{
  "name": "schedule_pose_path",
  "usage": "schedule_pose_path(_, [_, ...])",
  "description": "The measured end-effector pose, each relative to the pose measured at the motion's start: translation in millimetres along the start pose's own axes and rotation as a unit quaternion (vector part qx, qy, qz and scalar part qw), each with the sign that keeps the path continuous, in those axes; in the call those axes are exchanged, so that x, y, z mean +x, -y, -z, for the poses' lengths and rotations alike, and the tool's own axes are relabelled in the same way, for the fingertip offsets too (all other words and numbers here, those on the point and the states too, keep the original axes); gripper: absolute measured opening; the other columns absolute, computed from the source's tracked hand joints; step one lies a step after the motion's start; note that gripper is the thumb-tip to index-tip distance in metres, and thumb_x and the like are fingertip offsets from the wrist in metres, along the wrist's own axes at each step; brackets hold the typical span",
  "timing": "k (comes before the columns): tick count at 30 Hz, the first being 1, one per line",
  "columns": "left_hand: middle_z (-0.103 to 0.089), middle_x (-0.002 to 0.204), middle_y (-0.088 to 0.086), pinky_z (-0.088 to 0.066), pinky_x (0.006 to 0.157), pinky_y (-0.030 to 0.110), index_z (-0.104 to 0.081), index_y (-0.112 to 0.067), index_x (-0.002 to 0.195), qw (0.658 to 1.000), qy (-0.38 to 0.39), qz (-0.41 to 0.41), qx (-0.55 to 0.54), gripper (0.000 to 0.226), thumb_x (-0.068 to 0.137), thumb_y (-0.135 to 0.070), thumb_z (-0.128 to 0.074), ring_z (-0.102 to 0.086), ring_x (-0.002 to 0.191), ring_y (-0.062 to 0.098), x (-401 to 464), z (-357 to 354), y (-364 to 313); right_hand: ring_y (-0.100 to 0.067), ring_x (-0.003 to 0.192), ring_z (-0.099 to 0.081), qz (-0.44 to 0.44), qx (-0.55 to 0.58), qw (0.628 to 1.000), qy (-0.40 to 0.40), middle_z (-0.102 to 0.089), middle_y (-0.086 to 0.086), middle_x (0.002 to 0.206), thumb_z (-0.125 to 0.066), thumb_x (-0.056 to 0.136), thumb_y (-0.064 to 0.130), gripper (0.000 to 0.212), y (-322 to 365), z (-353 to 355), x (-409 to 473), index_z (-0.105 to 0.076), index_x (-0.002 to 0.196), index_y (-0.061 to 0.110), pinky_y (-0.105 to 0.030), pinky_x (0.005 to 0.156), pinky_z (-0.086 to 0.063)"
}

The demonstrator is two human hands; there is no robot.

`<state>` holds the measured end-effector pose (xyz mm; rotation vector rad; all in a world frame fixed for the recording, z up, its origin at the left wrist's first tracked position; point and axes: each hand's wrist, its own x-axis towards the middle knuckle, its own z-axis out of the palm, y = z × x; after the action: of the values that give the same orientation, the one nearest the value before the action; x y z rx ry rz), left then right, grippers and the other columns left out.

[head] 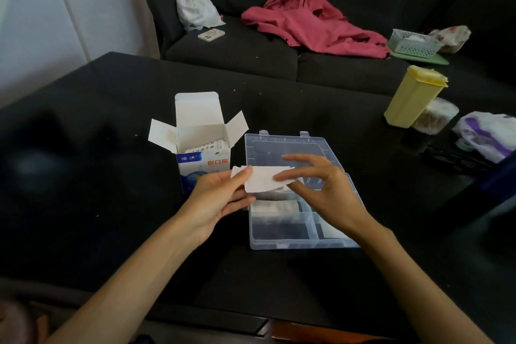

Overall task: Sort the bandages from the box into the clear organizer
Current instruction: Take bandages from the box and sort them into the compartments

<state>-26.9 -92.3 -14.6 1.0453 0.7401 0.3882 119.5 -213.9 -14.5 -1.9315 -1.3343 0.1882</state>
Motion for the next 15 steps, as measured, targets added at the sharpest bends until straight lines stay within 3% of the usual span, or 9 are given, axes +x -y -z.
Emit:
schedule_pose_path(3, [-0.074,0.087,0.0,-0.057,0.062,0.018,-0.067,-0.015,0.096,0.998,-0.019,-0.038,0.046,0.013,0.086,-0.022,-0.065,-0.071,0.077,0.008,1,-2,4,0.002,0.12,-0.038,-0.015,-0.013,1.0,0.024,-0.048,0.025,0.121,-0.053,0.093,0.014,0.034,2,-4,-1,-0.065,0.089,0.045,-0.019,0.096,-0.032])
schedule_pose_path(6, [-0.068,0.08,-0.01,-0.053,0.058,0.013,-0.066,-0.022,0.089,0.989,-0.038,-0.095,0.105,0.004,0.087,-0.02,-0.063,-0.069,0.069,0.001,1,-4,6,0.001,0.118,-0.046,-0.054,0.16,0.985,0.032,-0.053,0.021,0.123,-0.039,0.094,0.021,0.032,6,-6,1,-0.059,0.106,0.044,-0.02,0.096,-0.041])
schedule_pose_path(8, [-0.067,0.081,-0.013,-0.054,0.063,0.013,-0.066,-0.024,0.089,0.985,-0.024,-0.122,0.122,0.005,0.087,-0.021,-0.062,-0.069,0.072,0.001,0,-6,8,-0.002,0.112,-0.052,-0.085,0.214,0.973,0.032,-0.055,0.022,0.115,-0.049,0.095,0.027,0.023,7,-4,4,-0.053,0.111,0.043,-0.018,0.087,-0.048])
schedule_pose_path(12, [-0.071,0.081,-0.015,-0.052,0.065,0.012,-0.068,-0.028,0.09,0.965,0.003,-0.179,0.192,0.009,0.088,-0.023,-0.06,-0.067,0.08,-0.001,-1,-7,14,-0.006,0.093,-0.06,-0.086,0.139,0.986,0.035,-0.059,0.021,0.097,-0.066,0.084,0.014,0.022,7,-7,1,-0.065,0.099,0.03,-0.02,0.076,-0.056])
schedule_pose_path(15, [-0.068,0.098,-0.014,-0.051,0.073,0.013,-0.067,-0.026,0.108,0.901,-0.038,-0.241,0.359,0.023,0.086,-0.031,-0.062,-0.064,0.088,0.0,2,2,16,-0.01,0.094,-0.062,-0.106,0.104,0.988,0.039,-0.062,0.014,0.098,-0.066,0.084,0.014,0.02,-1,5,2,-0.068,0.1,0.025,-0.023,0.077,-0.056])
